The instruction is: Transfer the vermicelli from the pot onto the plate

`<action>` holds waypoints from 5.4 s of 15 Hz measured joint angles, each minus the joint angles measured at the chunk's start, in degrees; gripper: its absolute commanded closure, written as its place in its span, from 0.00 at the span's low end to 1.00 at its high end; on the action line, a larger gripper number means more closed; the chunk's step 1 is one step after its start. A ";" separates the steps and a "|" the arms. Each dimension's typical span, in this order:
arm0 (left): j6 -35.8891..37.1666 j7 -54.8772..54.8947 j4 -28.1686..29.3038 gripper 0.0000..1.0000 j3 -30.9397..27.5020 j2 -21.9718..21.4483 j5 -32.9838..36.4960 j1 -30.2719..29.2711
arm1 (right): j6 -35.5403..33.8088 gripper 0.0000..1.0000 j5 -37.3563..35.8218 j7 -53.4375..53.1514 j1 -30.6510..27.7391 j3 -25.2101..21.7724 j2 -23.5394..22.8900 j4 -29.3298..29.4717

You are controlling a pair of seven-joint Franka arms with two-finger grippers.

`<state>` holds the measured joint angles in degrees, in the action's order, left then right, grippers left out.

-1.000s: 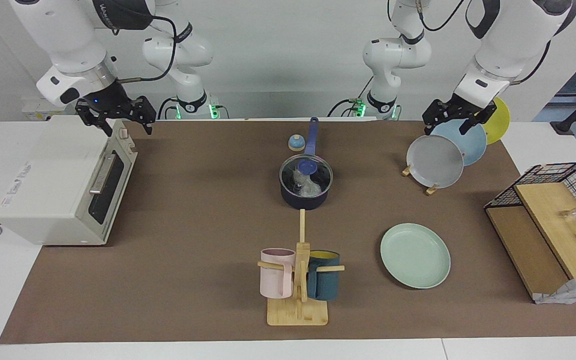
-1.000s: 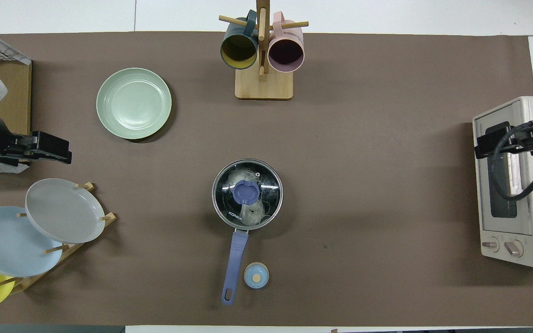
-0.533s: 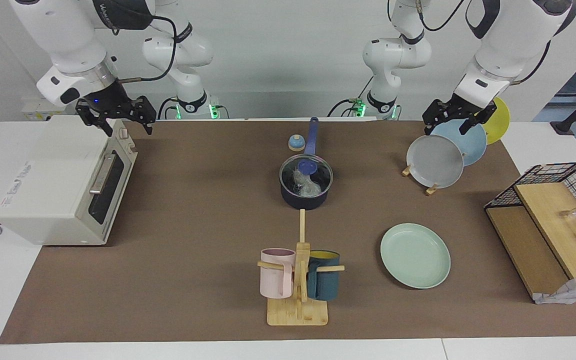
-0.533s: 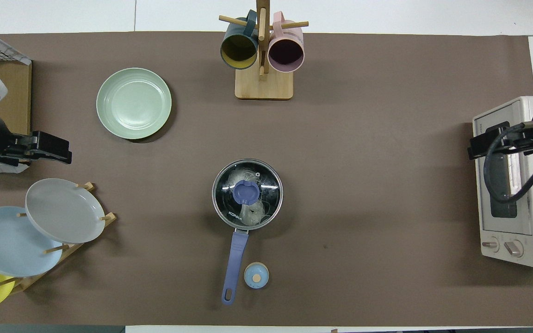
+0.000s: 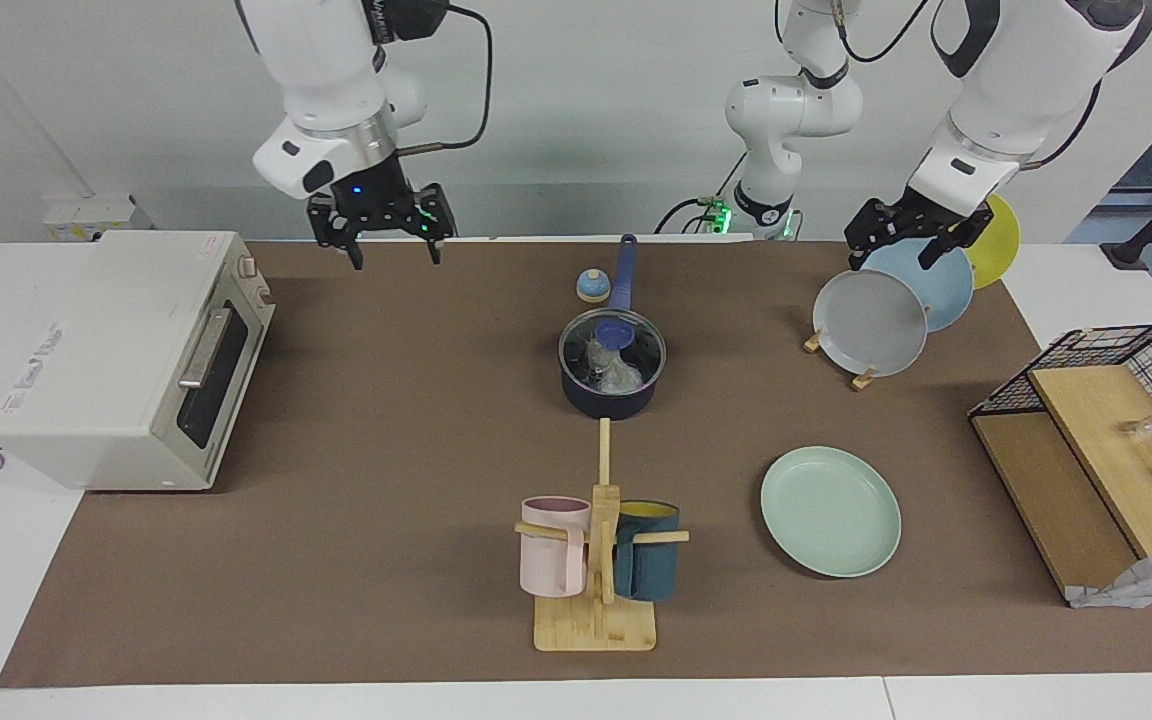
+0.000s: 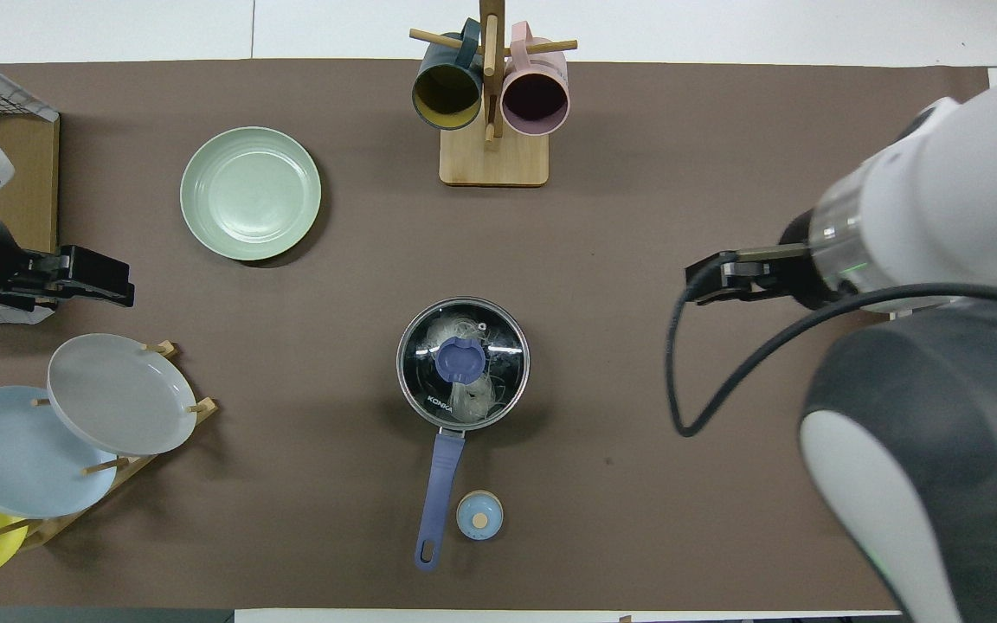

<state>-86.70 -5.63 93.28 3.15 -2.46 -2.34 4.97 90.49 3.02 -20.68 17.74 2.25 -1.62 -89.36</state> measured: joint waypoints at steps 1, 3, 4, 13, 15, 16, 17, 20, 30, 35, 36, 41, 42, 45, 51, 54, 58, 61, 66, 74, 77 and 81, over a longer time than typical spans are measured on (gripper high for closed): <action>0.00 0.00 0.00 0.00 0.00 0.00 0.00 0.00 | 0.55 0.00 0.02 -4.03 2.55 0.07 -1.42 0.76; 0.00 0.00 0.00 0.00 0.00 0.00 0.00 0.00 | 2.99 0.00 -0.07 -11.53 8.24 0.15 -5.78 3.28; 0.00 0.00 0.00 0.00 0.00 0.00 0.00 0.00 | 4.45 0.00 -0.46 -14.85 11.03 0.17 -8.31 4.40; 0.00 0.00 0.00 0.00 0.00 0.00 0.00 0.00 | 21.18 0.00 -4.90 -25.05 22.56 0.10 -17.28 -2.03; 0.00 0.00 0.00 0.00 0.00 0.00 0.00 0.00 | 21.29 0.00 -6.54 -25.06 22.74 0.06 -17.27 -2.71; 0.00 0.00 0.00 0.00 0.00 0.00 0.00 0.00 | 21.90 0.00 -6.64 -25.06 22.70 -0.03 -17.26 -3.15; 0.00 0.00 0.00 0.00 0.00 0.00 0.00 0.00 | 23.03 0.00 -6.64 -25.07 22.64 -0.09 -17.22 -3.85; 0.00 0.00 0.00 0.00 0.00 0.00 0.00 0.00 | 25.67 0.00 -6.64 -25.08 22.69 -0.02 -17.16 -5.98; 0.00 0.00 0.00 0.00 0.00 0.00 0.00 0.00 | 26.80 0.08 -6.64 -25.16 24.08 -0.01 -17.16 -7.43; 0.00 0.00 0.00 0.00 0.00 0.00 0.00 0.00 | 27.63 0.31 -6.64 -25.16 24.07 -0.01 -17.15 -8.33; 0.00 0.00 0.00 0.00 0.00 0.00 0.00 0.00 | 27.63 0.35 -6.65 -25.16 24.07 -0.01 -17.15 -8.34; 0.01 0.00 0.00 0.00 0.00 0.00 0.00 0.00 | 27.64 0.49 -6.86 -25.16 23.92 -0.11 -17.02 -8.37; 0.01 0.00 0.00 0.00 0.00 0.00 0.00 0.00 | 27.64 0.49 -6.86 -25.16 23.91 -0.12 -17.02 -8.37; 0.01 -0.02 0.00 0.00 0.00 0.00 0.00 0.00 | 27.41 0.49 -6.86 -25.16 23.79 -0.24 -16.89 -7.71; -1.48 -0.03 0.63 0.00 0.64 -0.05 0.00 0.04 | 17.63 0.49 -6.92 -15.15 16.56 -0.59 -14.15 -1.32; -4.70 -1.34 3.58 0.00 1.40 -0.66 0.00 2.18 | 16.10 0.48 -6.91 -4.67 9.43 -0.71 -13.64 -1.41; -12.81 -13.52 9.37 0.00 2.03 -0.79 -0.24 11.75 | 15.71 0.48 -6.90 9.82 0.09 -0.82 -13.70 -3.35; -20.47 -27.29 14.50 0.00 2.41 0.44 -0.35 20.99 | 19.86 0.48 -6.90 18.94 -6.53 -0.85 -13.06 -8.56; -35.60 -40.71 22.18 0.00 2.55 8.11 -0.36 31.54 | 31.89 0.48 -6.90 22.76 -9.89 -0.80 -9.68 -21.53; -42.17 -42.72 23.62 0.00 2.35 14.16 -0.35 33.27 | 40.03 0.48 -6.90 26.49 -13.95 -0.81 -8.50 -28.79; -42.91 -42.00 23.62 0.08 2.31 15.91 -0.34 33.79 | 40.59 0.48 -6.90 28.63 -15.71 -0.81 -9.05 -29.18; -43.04 -39.91 23.54 1.00 2.28 16.34 -0.33 34.48 | 41.48 0.45 -6.90 29.19 -16.47 -0.76 -10.18 -29.32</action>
<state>-129.74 -45.54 116.82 5.43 13.89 -2.66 39.46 131.97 -3.88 8.50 1.27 1.50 -11.81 -118.68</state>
